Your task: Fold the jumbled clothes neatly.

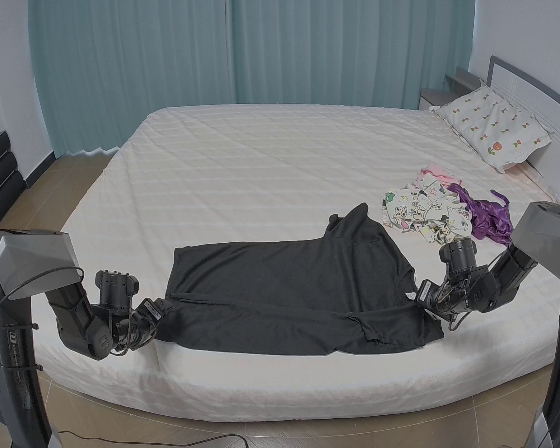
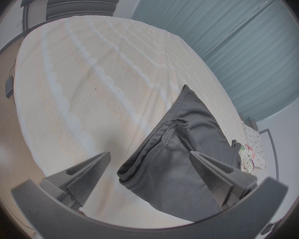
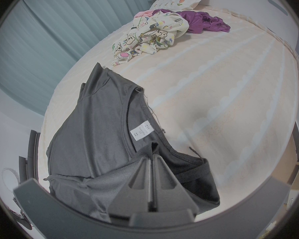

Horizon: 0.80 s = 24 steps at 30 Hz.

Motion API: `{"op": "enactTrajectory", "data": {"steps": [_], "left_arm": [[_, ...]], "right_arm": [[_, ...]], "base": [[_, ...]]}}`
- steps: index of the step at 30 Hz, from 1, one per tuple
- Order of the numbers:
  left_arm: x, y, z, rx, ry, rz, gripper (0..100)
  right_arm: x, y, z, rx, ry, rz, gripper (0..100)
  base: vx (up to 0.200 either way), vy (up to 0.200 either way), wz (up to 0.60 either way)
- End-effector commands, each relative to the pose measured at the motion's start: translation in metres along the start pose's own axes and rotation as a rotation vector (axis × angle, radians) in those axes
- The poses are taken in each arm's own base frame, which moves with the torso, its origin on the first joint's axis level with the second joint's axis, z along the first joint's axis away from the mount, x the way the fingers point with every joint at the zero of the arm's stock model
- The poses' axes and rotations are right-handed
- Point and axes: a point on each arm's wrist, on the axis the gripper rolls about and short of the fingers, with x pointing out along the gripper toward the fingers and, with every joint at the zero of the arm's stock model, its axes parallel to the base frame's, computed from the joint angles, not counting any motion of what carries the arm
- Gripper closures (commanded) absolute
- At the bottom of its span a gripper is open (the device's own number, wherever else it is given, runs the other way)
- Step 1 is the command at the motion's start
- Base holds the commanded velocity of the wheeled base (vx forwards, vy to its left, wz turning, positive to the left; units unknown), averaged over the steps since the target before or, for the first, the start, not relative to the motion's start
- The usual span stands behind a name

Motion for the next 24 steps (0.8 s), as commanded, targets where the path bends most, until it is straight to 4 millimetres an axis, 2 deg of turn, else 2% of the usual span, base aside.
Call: {"op": "enactTrajectory", "data": {"steps": [1,9,10,15,18,19,24], "left_arm": [[-0.001,0.0,0.0,-0.001,-0.001,0.0,0],[-0.003,0.001,-0.002,0.007,0.005,0.005,0],[-0.003,0.002,-0.002,0.007,0.009,0.008,0],[-0.003,0.0,-0.005,0.026,0.002,-0.011,0],[0.0,-0.003,-0.003,0.053,-0.035,-0.044,0],[0.001,-0.002,-0.004,0.071,-0.042,-0.054,100],[0.006,0.008,-0.02,0.181,-0.003,-0.01,100]], "right_arm": [[0.0,0.0,0.0,0.001,-0.012,0.009,0],[-0.007,-0.002,0.001,0.008,-0.036,0.022,0],[-0.016,-0.004,0.005,0.031,-0.045,0.02,0],[-0.029,-0.005,0.002,0.063,-0.047,0.031,0],[-0.031,-0.008,-0.003,0.068,-0.031,0.026,0],[-0.032,-0.009,-0.003,0.071,-0.035,0.026,0],[-0.033,-0.019,-0.005,0.105,-0.039,0.02,0]], "base": [[0.0,0.0,0.0],[0.0,0.0,0.0],[0.0,0.0,0.0],[0.0,0.0,0.0],[0.0,0.0,0.0],[0.0,0.0,0.0],[0.0,0.0,0.0]]}}
